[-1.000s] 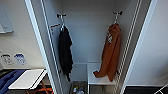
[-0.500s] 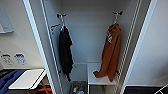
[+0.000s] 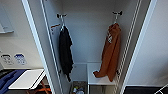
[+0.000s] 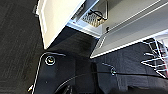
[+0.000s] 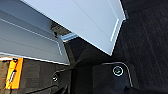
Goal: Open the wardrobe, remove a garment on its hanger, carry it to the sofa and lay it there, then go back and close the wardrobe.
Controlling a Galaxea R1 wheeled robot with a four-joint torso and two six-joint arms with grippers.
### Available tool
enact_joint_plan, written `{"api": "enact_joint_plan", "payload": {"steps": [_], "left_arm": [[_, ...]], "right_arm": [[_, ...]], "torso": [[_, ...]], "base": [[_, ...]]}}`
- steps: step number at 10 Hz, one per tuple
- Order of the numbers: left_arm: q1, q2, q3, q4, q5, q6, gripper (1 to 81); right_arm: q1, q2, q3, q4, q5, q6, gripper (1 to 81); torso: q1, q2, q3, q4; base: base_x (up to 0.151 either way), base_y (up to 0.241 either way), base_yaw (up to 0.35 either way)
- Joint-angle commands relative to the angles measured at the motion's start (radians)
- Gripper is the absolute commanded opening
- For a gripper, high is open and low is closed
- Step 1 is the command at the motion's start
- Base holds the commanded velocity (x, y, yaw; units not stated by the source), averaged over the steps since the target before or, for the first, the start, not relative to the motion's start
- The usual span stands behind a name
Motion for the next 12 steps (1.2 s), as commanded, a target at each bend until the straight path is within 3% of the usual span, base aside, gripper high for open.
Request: {"api": "enact_joint_plan", "payload": {"steps": [1,6,12], "left_arm": [[0.008,0.079,-0.142,-0.003,0.088,-0.016,81.1],[0.029,0.262,-0.406,-0.002,0.131,-0.016,81.1],[0.037,0.406,-0.627,0.001,0.154,-0.016,81.1]], "right_arm": [[-0.054,0.134,-0.191,-0.024,-0.054,0.03,81.1],[-0.088,0.333,-0.448,-0.05,-0.173,0.016,81.1],[-0.094,0.514,-0.712,-0.05,-0.192,0.014,81.1]], "torso": [[0.0,0.0,0.0,0.0],[-0.001,-0.001,0.001,0.0],[-0.002,-0.001,0.001,0.0]], "base": [[0.0,0.0,0.0],[0.0,0.0,0.0],[0.0,0.0,0.0]]}}
